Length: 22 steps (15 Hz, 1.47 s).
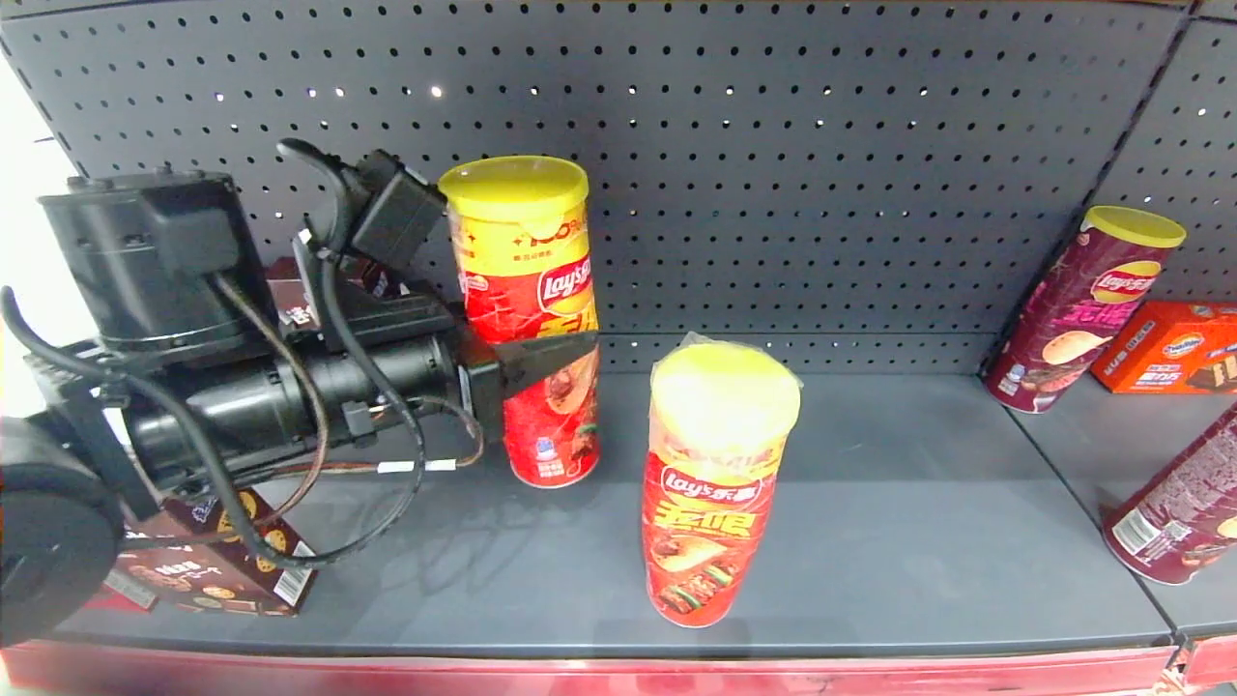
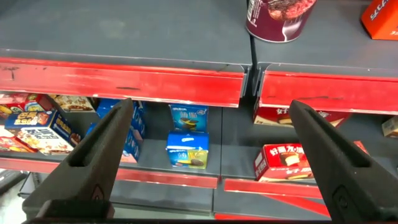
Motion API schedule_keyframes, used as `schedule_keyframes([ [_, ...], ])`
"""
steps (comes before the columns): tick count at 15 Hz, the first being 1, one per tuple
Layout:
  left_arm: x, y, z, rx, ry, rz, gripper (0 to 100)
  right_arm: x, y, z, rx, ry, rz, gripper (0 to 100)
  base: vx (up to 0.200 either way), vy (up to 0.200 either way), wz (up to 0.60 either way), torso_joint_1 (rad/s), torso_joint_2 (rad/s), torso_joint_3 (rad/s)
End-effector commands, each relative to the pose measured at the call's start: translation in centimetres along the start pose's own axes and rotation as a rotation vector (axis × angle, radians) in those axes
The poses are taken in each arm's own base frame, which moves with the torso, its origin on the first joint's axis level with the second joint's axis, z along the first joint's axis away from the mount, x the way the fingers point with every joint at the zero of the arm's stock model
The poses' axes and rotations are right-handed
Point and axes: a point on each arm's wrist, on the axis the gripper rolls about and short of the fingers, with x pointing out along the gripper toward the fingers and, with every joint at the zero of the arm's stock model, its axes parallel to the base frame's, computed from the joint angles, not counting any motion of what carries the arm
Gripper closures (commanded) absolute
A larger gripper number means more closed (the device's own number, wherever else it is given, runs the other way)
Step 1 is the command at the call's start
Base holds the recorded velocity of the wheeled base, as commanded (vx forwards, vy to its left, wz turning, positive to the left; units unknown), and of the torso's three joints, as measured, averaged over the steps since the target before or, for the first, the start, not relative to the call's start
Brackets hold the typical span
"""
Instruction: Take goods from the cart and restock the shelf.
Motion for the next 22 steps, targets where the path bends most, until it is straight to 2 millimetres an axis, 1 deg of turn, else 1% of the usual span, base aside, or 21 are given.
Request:
schedule_keyframes([
  [1,3.2,1.6,-1.3,-0.01,0.032,-0.004,100,0.0,0.0,0.0,-0.001,0.004,0.001,0,0.0,0.0,0.0,0.0,0.0,0.0],
  [4,4.1,2.0,-1.4,-0.011,0.014,-0.145,100,0.0,0.0,0.0,-0.001,0.004,0.001,0,0.0,0.0,0.0,0.0,0.0,0.0],
  [6,5.3,2.5,-2.0,-0.011,0.022,-0.148,100,0.0,0.0,0.0,-0.001,0.004,0.001,0,0.0,0.0,0.0,0.0,0.0,0.0],
  [9,7.0,3.4,-2.4,-0.009,0.019,-0.143,100,0.0,0.0,0.0,-0.001,0.004,0.001,0,0.0,0.0,0.0,0.0,0.0,0.0],
  [11,8.0,3.9,-2.5,0.01,0.012,-0.143,100,0.0,0.0,0.0,-0.001,0.004,0.001,0,0.0,0.0,0.0,0.0,0.0,0.0],
  [15,9.9,4.7,-3.5,0.048,0.013,-0.143,100,0.0,0.0,0.0,-0.001,0.004,0.001,0,0.0,0.0,0.0,0.0,0.0,0.0],
  [16,9.9,4.7,-3.5,0.048,0.013,-0.143,100,0.0,0.0,0.0,-0.001,0.004,0.001,0,0.0,0.0,0.0,0.0,0.0,0.0],
  [18,10.8,5.9,-3.9,0.067,-0.024,-0.121,100,0.0,0.0,0.0,-0.001,0.004,0.001,0,0.0,0.0,0.0,0.0,0.0,0.0],
  [22,11.8,6.4,-4.8,0.079,-0.044,-0.116,100,0.0,0.0,0.0,-0.001,0.004,0.001,0,0.0,0.0,0.0,0.0,0.0,0.0],
])
